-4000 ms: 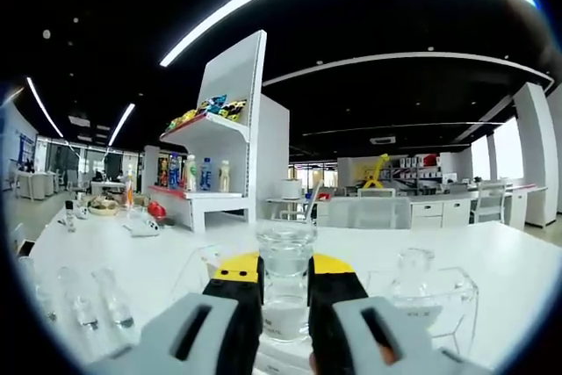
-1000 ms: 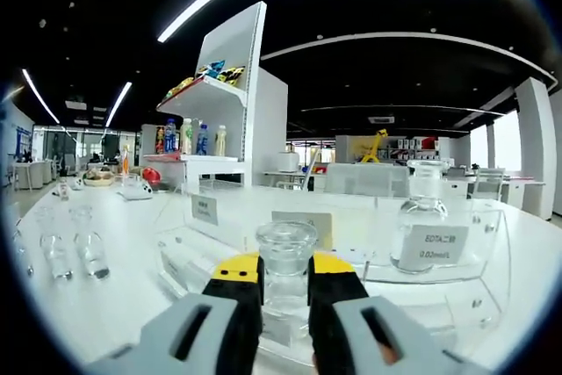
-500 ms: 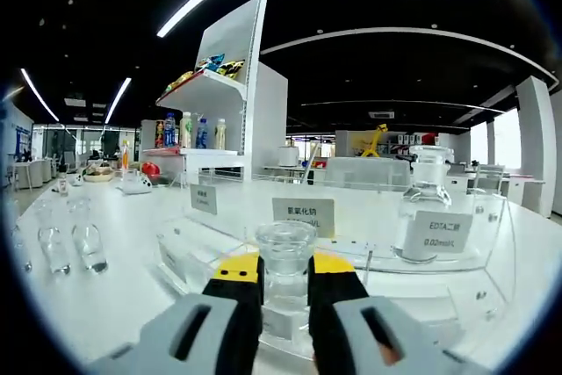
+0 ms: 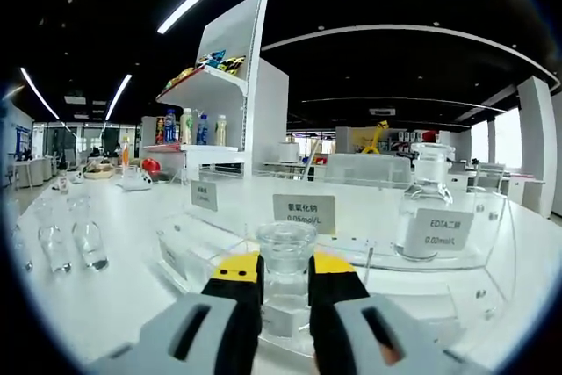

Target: Identify the label on the chemical reagent bottle, grasp the chemical reagent bottle, and place it in the designated position on the reagent rack

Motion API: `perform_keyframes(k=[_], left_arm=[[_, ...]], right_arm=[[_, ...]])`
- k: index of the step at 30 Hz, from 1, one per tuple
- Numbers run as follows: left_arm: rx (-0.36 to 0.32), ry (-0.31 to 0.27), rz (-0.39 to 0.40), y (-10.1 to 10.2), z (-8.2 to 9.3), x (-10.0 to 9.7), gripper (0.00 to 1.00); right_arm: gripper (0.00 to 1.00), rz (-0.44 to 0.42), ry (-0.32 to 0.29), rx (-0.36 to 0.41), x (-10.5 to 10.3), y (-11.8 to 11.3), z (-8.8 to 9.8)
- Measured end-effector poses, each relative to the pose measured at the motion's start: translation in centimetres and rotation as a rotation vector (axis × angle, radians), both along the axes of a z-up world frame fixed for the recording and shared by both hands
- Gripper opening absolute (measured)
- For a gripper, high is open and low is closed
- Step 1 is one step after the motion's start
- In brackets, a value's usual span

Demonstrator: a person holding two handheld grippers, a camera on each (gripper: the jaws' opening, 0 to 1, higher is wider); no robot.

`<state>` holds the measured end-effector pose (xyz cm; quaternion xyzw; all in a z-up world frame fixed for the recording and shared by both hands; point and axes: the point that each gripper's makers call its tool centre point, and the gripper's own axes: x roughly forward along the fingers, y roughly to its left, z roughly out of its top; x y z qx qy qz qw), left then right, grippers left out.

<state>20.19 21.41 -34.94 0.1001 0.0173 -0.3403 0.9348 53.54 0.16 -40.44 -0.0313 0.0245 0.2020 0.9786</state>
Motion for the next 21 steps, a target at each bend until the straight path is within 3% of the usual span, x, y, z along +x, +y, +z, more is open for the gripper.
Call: perform_keyframes(k=[13, 21], left_arm=[[0.002, 0.000, -0.017, -0.6, 0.1, -0.2, 0.42], [-0.009, -0.012, -0.007, -0.3, 0.6, -0.3, 0.42]], right_arm=[[0.29, 0.003, 0.025, -0.013, -0.9, 0.1, 0.1], [0.31, -0.002, -0.010, 0.029, -2.5, -0.1, 2.6]])
